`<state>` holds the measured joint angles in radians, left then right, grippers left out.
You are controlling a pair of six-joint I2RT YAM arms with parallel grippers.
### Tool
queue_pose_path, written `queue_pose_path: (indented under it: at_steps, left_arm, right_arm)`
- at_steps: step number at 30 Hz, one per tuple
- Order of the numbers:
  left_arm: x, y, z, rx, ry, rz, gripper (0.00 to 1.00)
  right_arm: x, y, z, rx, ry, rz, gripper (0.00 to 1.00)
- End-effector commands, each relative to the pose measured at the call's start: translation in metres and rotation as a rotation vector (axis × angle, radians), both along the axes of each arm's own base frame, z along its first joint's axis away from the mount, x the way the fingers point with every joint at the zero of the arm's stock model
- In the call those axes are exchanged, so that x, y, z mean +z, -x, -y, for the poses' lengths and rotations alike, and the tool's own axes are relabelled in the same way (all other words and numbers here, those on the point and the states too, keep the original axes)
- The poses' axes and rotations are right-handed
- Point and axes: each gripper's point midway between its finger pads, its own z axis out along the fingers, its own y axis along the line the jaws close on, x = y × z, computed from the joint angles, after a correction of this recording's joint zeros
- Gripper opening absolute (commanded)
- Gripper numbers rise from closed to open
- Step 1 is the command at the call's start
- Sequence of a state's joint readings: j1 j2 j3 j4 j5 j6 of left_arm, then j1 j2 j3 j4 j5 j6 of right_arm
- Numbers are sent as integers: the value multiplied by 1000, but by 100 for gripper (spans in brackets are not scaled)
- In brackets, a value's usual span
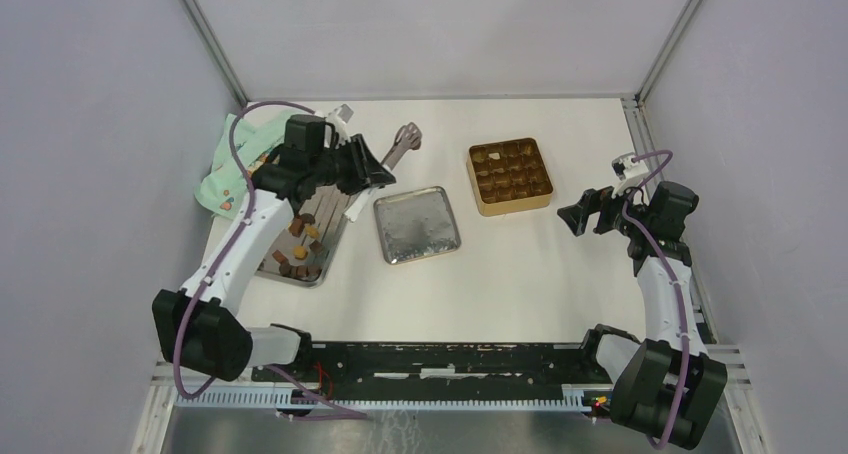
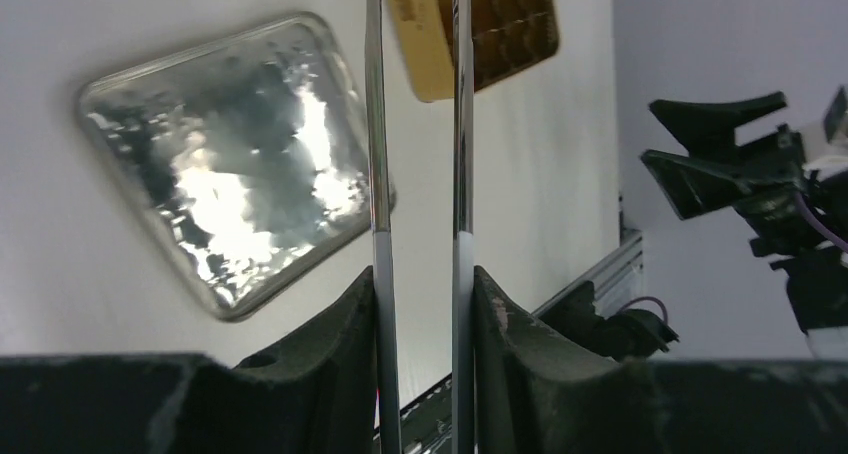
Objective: Pack the chocolate
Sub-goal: Pick up the fake chocolate from the plate, then place the fake chocolate in the packing box.
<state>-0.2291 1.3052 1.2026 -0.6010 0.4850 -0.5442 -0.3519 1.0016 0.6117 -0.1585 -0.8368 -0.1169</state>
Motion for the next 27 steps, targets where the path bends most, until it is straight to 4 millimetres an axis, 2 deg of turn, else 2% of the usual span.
queue_pose_path:
  at_steps: [1,5,9,12,13,16,18,23,27]
  left_arm:
    - [59,-7,61,-76,210,166,2]
    - [69,-9,98,-107,240,218,2]
    - [66,-12,137,-128,225,234,2]
    - [55,-20,163,-128,151,246,2]
    - [45,-25,170,-129,116,237,2]
    - [34,-36,186,-118,49,243,2]
    - [18,-46,196,-116,-4,242,2]
    - [-7,-69,210,-97,-127,267,2]
    - [-16,-85,223,-77,-213,327,2]
  right_arm:
    - [7,-4,2,-3,11,52,98]
    - [7,-3,3,-11,15,55,98]
    - [6,-3,3,-13,15,57,98]
    - [7,-3,3,-15,17,59,98]
    - [7,-3,3,-15,17,59,98]
    - [7,-2,3,-18,18,61,98]
    - [7,-2,3,-17,20,63,98]
    - [6,-1,3,-18,20,62,98]
    - [6,-1,4,-21,23,65,98]
